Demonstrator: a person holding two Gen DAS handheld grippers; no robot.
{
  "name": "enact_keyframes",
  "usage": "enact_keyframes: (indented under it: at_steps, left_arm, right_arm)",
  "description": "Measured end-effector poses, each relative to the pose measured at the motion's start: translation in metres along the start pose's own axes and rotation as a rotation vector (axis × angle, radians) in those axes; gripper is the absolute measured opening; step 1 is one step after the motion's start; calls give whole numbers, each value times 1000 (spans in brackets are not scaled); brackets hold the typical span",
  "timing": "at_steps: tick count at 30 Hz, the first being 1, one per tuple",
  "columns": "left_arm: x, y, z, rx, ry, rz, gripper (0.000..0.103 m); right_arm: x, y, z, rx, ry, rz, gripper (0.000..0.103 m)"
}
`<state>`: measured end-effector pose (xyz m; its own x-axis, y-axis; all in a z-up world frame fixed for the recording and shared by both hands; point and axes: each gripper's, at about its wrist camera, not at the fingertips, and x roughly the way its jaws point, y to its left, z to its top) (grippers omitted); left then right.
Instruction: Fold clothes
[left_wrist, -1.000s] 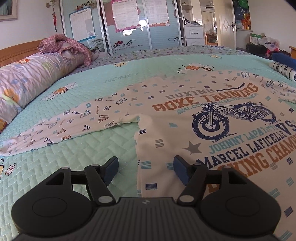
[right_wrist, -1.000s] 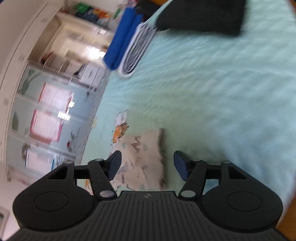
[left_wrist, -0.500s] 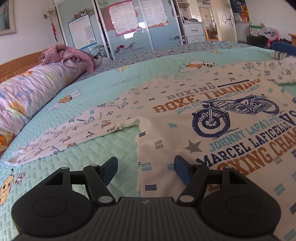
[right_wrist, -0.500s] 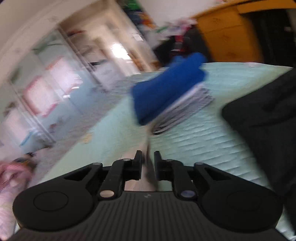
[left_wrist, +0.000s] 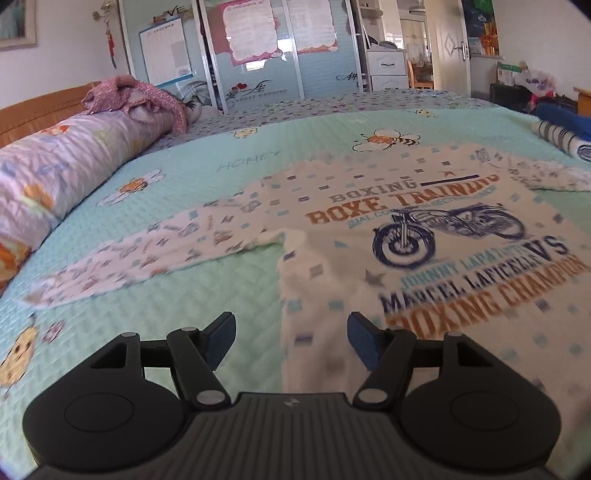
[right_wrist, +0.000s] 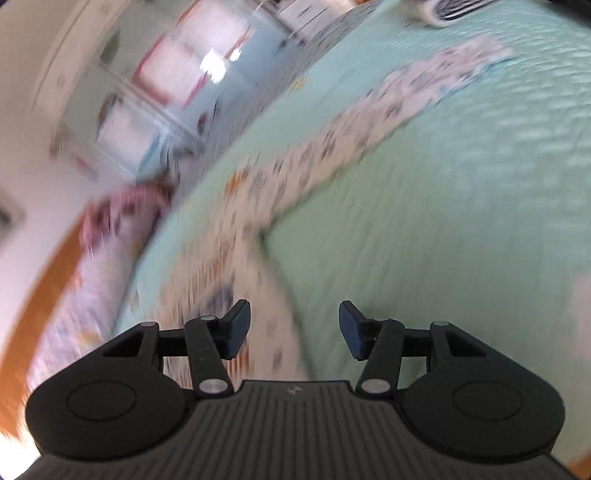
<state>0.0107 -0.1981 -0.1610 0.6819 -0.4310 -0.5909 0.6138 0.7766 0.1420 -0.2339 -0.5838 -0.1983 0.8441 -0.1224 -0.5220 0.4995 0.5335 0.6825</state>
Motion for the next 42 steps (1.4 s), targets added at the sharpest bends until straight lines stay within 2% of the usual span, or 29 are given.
enact_keyframes:
  at_steps: [4, 8, 12, 15, 16, 18, 19, 20, 21, 22, 26, 30, 33, 34, 35, 37, 38, 42]
  left_arm:
    - [-29, 34, -20, -156, 81, -38, 70]
    - [-31, 59, -32, -325, 176, -119, 70]
    - [-26, 66, -35, -469, 257, -281, 70]
    - [-21, 66, -38, -576, 313, -414, 70]
    - [-18, 66, -39, -619, 333, -457, 69]
    - [-15, 66, -41, -675, 354, -497, 68]
    - [-15, 66, -41, -693, 360, -512, 57]
    - [-15, 67, -42, -704, 372, -530, 25]
    - [-16, 65, -42, -700, 390, -537, 9]
    - [-18, 64, -43, -686, 401, -522, 5]
    - [-34, 74, -46, -658, 381, -433, 4]
    - [-44, 92, -42, -656, 364, -393, 5]
    - [-50, 102, -23, -613, 326, -341, 11]
    - [-52, 107, -16, -603, 304, -333, 22]
    - [-53, 113, -7, -594, 275, -328, 35]
    - [-52, 121, 14, -561, 215, -306, 45]
    - [-46, 123, 27, -531, 193, -303, 47]
    - [0, 124, 87, -424, 139, -292, 52]
  right_arm:
    - [-12, 1, -14, 0, 61, -16, 55]
    - [-34, -11, -24, 117, 89, 22, 59]
    - [-36, -26, -42, 254, 134, 84, 60]
    - [-39, -25, -52, 296, 154, 103, 60]
    - [-39, -24, -53, 306, 163, 105, 58]
    - [-37, -25, -57, 323, 185, 87, 41]
    - [-37, -27, -58, 333, 199, 76, 23]
    - [-37, -27, -60, 337, 212, 66, 9]
    - [-39, -25, -63, 321, 220, 62, 6]
    - [-41, -22, -65, 304, 227, 58, 6]
    - [-53, -9, -73, 232, 226, 27, 5]
    - [-63, -1, -72, 179, 205, -16, 5]
    - [-74, 4, -54, 143, 141, -57, 24]
    - [-79, 6, -46, 128, 107, -74, 41]
    - [-85, 11, -35, 106, 60, -77, 49]
    - [-89, 23, -13, 45, 1, -48, 51]
    - [-89, 30, -1, 13, -22, -31, 53]
    - [-40, 65, 54, -125, -3, 65, 66]
